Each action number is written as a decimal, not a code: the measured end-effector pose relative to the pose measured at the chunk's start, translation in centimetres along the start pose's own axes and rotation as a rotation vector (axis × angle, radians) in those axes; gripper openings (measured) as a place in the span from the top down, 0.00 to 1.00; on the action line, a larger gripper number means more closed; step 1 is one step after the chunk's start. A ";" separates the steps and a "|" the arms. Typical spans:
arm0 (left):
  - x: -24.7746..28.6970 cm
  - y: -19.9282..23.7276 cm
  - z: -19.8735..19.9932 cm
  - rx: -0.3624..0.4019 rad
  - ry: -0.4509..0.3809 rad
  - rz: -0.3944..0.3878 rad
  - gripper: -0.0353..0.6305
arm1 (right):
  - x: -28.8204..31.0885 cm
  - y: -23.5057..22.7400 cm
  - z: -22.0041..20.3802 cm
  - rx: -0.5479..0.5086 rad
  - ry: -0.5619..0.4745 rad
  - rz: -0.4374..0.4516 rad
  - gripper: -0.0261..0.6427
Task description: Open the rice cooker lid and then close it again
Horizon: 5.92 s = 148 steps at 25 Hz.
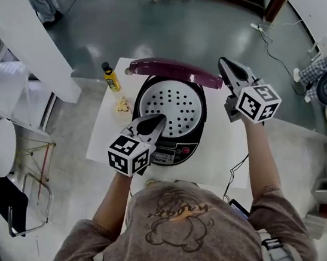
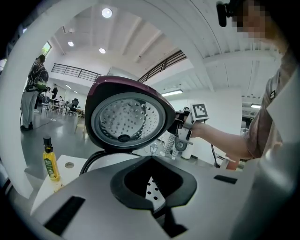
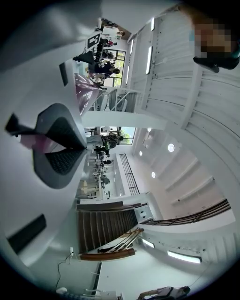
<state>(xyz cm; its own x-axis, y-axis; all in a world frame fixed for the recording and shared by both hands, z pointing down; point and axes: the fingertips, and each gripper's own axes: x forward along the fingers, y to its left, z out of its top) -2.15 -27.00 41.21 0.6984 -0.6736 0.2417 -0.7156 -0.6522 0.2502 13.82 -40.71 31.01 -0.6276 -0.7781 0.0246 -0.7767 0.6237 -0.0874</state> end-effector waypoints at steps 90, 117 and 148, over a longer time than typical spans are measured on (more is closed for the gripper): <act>-1.9 -1.1 -0.6 -0.073 -0.038 0.030 0.92 | 3.6 0.0 2.6 -0.137 -0.010 0.266 0.39; -2.9 -4.0 -0.5 -0.067 -0.065 -0.017 0.92 | -2.3 6.2 -0.7 -0.203 0.000 0.300 0.41; -4.5 -5.5 -1.5 -0.070 -0.063 -0.018 0.92 | -8.9 12.7 -9.1 -0.116 0.078 0.335 0.41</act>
<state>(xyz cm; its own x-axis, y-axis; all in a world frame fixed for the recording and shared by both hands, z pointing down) -1.38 -19.88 40.11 0.7072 -0.6843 0.1777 -0.6992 -0.6396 0.3195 9.01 -25.17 38.76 -0.8473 -0.5236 0.0896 -0.5249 0.8511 0.0101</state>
